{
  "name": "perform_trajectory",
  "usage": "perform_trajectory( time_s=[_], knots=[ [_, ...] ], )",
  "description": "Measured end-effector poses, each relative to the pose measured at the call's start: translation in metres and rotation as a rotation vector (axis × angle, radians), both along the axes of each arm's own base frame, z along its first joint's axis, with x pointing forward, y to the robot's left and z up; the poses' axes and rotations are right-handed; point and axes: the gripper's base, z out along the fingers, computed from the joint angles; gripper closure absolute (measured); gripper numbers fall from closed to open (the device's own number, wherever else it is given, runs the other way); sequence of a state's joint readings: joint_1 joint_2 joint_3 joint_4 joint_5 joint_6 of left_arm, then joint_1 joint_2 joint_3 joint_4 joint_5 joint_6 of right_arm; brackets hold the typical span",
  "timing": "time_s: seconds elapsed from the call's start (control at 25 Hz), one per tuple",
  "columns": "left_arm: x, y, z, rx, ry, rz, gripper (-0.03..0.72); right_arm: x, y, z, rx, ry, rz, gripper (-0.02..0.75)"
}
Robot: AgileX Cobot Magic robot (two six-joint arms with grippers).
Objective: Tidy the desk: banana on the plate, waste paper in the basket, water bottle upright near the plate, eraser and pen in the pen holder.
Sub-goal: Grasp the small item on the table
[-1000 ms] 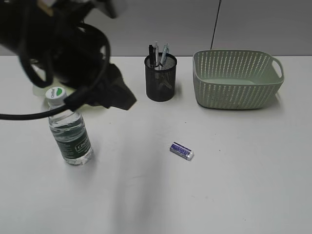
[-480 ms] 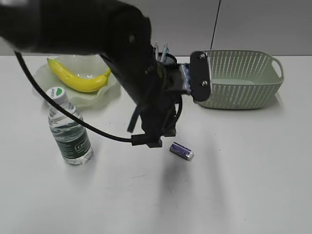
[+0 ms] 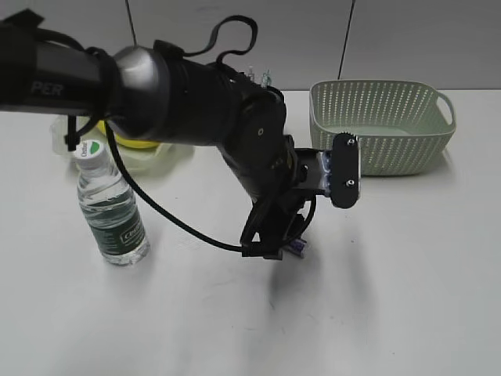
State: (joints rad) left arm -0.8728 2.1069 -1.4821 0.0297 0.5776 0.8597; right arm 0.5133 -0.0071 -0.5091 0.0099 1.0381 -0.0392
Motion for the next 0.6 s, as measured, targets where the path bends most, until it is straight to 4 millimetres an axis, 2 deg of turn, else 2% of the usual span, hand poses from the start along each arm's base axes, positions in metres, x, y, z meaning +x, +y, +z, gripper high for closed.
perform_trajectory(
  time_s=[0.36, 0.6],
  knots=[
    [0.001, -0.001, -0.012, 0.053, 0.038, -0.009, 0.335, 0.000, -0.001, 0.000, -0.007, -0.004, -0.006, 0.305],
    [0.004, -0.005, -0.033, 0.082, 0.060, -0.015, 0.335, 0.000, -0.001, 0.000, -0.007, -0.004, -0.006, 0.305]
  ],
)
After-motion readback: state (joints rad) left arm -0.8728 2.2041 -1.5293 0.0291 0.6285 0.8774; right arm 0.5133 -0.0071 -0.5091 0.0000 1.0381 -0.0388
